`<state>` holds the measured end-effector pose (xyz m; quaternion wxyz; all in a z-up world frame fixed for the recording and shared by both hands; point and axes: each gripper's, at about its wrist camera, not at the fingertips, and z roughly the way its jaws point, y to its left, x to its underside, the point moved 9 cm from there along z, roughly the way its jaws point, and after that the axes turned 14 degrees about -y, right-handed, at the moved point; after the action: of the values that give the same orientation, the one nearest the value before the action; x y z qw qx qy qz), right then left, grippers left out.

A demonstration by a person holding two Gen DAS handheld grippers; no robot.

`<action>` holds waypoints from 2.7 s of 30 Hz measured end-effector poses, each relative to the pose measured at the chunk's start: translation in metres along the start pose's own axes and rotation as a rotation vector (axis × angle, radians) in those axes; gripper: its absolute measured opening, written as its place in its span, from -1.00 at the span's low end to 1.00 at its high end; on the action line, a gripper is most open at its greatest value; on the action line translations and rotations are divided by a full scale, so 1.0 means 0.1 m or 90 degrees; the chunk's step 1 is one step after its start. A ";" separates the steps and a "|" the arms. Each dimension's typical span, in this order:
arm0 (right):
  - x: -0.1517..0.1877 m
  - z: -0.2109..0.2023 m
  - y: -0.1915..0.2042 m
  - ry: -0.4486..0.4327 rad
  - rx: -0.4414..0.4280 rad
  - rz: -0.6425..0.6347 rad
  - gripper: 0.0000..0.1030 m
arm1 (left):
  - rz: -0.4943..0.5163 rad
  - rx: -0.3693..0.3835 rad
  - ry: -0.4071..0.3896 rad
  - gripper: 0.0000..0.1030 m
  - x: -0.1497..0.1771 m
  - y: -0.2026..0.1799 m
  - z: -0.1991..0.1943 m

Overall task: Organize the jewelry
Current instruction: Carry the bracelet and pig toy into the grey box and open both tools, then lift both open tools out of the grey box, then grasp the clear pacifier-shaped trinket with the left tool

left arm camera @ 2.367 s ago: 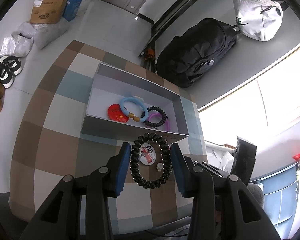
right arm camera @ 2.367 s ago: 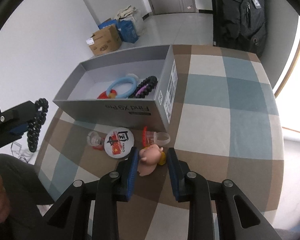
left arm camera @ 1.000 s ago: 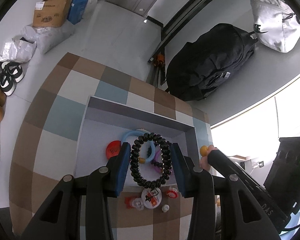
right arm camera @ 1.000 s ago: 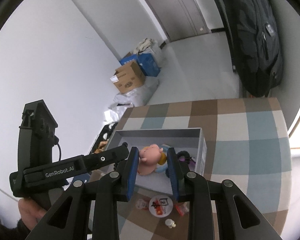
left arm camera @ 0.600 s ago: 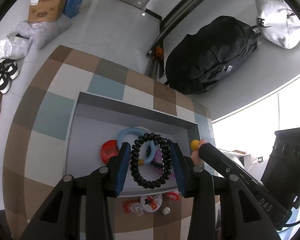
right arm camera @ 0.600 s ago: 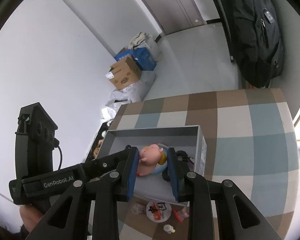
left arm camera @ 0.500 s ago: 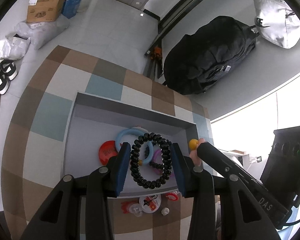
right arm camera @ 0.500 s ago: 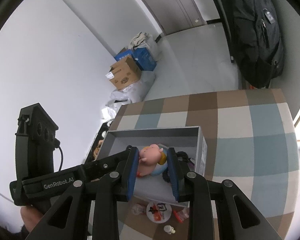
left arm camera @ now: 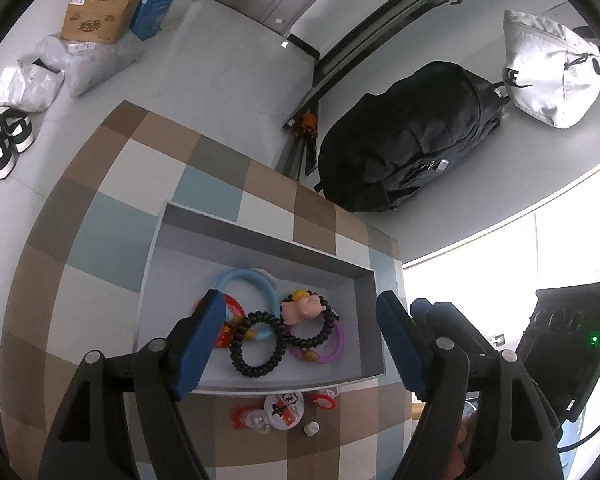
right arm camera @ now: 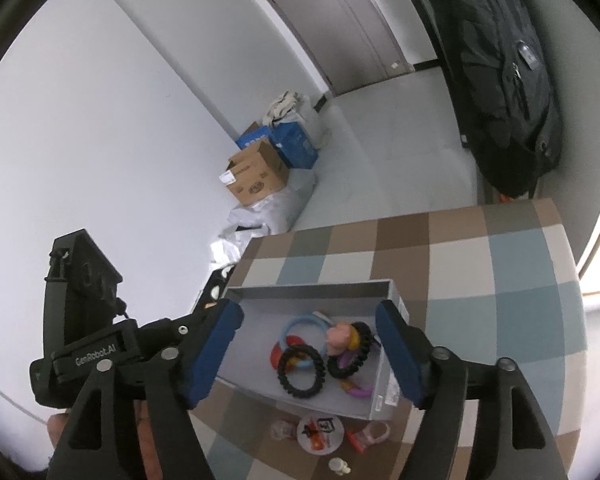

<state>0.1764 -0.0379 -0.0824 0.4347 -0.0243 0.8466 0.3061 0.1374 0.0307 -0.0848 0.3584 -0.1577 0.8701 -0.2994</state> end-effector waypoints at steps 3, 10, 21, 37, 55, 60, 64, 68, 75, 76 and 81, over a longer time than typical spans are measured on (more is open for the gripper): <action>0.01 -0.02 -0.04 0.003 0.007 0.004 0.51 | 0.017 -0.015 -0.006 0.43 0.00 0.00 -0.02; 0.02 -0.14 -0.04 -0.010 0.016 -0.014 0.74 | 0.070 -0.046 -0.036 0.44 0.00 -0.02 -0.13; 0.04 -0.45 -0.06 -0.043 0.032 -0.040 0.98 | 0.146 -0.079 -0.079 0.63 0.12 -0.04 -0.43; 0.30 -0.65 -0.17 -0.027 0.070 -0.068 1.00 | 0.163 -0.115 -0.027 0.66 0.63 0.16 -0.37; 0.41 -0.78 -0.39 -0.005 0.089 -0.036 1.00 | 0.179 -0.116 0.055 -0.10 0.98 0.19 -0.09; 0.42 -0.78 -0.40 0.001 0.081 -0.028 1.00 | 0.168 -0.115 0.057 -0.62 0.97 0.20 -0.04; 0.45 -0.77 -0.39 0.008 0.080 -0.029 1.00 | 0.170 -0.114 0.056 -0.67 0.95 0.19 -0.03; 0.47 -0.75 -0.41 0.015 0.083 -0.028 1.00 | 0.162 -0.103 0.063 -0.77 0.95 0.18 -0.03; 0.52 -0.71 -0.42 0.027 0.084 -0.021 1.00 | 0.159 -0.104 0.067 -0.77 0.93 0.20 -0.04; 0.52 -0.70 -0.42 0.029 0.085 -0.022 1.00 | 0.160 -0.106 0.067 -0.77 0.93 0.20 -0.05; 0.55 -0.68 -0.46 0.031 0.099 -0.026 1.00 | 0.175 -0.113 0.063 -0.77 0.88 0.14 -0.10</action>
<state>0.1073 -0.0994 -0.1174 0.4208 -0.0150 0.8774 0.2301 0.0682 0.0024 -0.1344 0.3369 -0.0533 0.9233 -0.1766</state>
